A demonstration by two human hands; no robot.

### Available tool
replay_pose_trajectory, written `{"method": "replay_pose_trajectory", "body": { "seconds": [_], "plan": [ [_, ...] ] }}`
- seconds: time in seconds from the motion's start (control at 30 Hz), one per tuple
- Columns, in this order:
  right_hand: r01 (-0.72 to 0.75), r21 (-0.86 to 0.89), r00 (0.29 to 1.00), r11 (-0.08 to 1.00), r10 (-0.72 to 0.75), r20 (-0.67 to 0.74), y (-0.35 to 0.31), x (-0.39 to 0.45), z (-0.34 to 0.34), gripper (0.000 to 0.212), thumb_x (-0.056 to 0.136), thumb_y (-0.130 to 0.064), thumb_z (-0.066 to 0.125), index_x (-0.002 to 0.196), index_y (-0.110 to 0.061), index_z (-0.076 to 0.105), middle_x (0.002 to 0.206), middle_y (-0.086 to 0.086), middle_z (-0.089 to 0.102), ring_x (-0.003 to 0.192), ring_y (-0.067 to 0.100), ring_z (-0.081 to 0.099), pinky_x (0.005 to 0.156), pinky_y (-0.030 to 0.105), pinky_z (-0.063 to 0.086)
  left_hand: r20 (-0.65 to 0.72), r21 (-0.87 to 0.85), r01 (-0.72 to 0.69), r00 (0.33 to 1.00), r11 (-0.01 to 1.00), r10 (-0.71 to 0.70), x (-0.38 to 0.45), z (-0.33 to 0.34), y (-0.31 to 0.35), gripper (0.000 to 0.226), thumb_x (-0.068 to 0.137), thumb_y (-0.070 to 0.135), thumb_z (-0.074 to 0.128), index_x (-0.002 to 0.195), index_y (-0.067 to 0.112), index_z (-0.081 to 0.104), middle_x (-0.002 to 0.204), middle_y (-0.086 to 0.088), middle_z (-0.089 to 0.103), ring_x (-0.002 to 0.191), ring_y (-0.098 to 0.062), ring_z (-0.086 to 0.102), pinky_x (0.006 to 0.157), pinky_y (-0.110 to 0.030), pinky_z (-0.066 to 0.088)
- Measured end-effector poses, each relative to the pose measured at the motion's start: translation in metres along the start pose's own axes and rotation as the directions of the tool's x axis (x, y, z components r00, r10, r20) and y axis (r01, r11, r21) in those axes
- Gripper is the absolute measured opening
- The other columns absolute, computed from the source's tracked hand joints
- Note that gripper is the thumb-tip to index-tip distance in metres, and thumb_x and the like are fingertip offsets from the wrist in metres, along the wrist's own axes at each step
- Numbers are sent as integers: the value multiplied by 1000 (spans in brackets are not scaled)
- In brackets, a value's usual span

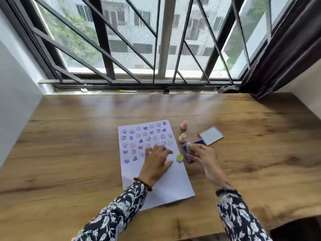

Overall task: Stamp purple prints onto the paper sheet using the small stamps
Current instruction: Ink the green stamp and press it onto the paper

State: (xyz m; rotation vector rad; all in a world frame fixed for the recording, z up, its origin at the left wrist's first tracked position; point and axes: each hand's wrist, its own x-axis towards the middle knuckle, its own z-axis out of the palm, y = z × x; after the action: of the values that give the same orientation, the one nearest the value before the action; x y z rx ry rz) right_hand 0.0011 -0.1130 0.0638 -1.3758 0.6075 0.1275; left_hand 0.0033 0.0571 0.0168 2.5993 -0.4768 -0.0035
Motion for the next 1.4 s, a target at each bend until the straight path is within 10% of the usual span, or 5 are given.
{"method": "replay_pose_trajectory", "body": {
  "seconds": [0.4, 0.6, 0.83, 1.1, 1.4],
  "plan": [
    [46, -143, 998, 989, -50, -24, 23, 1, -32, 11, 81, -12, 70, 90, -5, 69, 86, 11, 69, 75, 17, 67, 64, 22, 58, 61, 33, 49, 997, 998, -51, 22, 23, 30, 35, 81, 36, 54, 113, 21, 52, 110, -3, 54, 108, -23, 48, 80, -34, 20],
    [322, -778, 882, 540, -470, 39, 17, 7, -29, 14, 83, -20, 67, 95, -12, 67, 93, 7, 69, 83, 21, 62, 65, 23, 40, 70, -112, 146, 988, 983, -139, 28, 34, 43, 98, 63, 57, 67, 140, 27, 15, 130, -2, 39, 118, -23, 35, 92, -38, 26],
    [380, -882, 833, 279, -517, 195, 25, 3, -26, 18, 92, -20, 55, 105, -9, 61, 103, 9, 62, 89, 26, 62, 70, 32, 47, 59, -95, 187, 982, 978, -182, 34, 45, 41, 80, 66, 53, 64, 135, 28, 30, 126, -2, 44, 116, -23, 36, 90, -39, 26],
    [475, -879, 805, 47, -427, 412, 23, 10, -27, 7, 91, -8, 55, 95, -9, 59, 94, 7, 62, 80, 23, 60, 65, 27, 44, 8, -84, 179, 984, 980, -179, 33, 48, 37, 75, 68, 54, 63, 133, 30, 35, 127, 3, 46, 117, -20, 38, 85, -35, 21],
    [409, -912, 908, 26, -115, 403, -14, 45, -11, 18, 79, -5, 58, 95, -4, 68, 102, 16, 68, 98, 34, 60, 79, 37, 49, -26, -117, 156, 987, 981, -160, 32, 50, 36, 71, 66, 53, 66, 128, 29, 42, 127, 3, 49, 114, -19, 43, 79, -32, 17]
  ]
}}
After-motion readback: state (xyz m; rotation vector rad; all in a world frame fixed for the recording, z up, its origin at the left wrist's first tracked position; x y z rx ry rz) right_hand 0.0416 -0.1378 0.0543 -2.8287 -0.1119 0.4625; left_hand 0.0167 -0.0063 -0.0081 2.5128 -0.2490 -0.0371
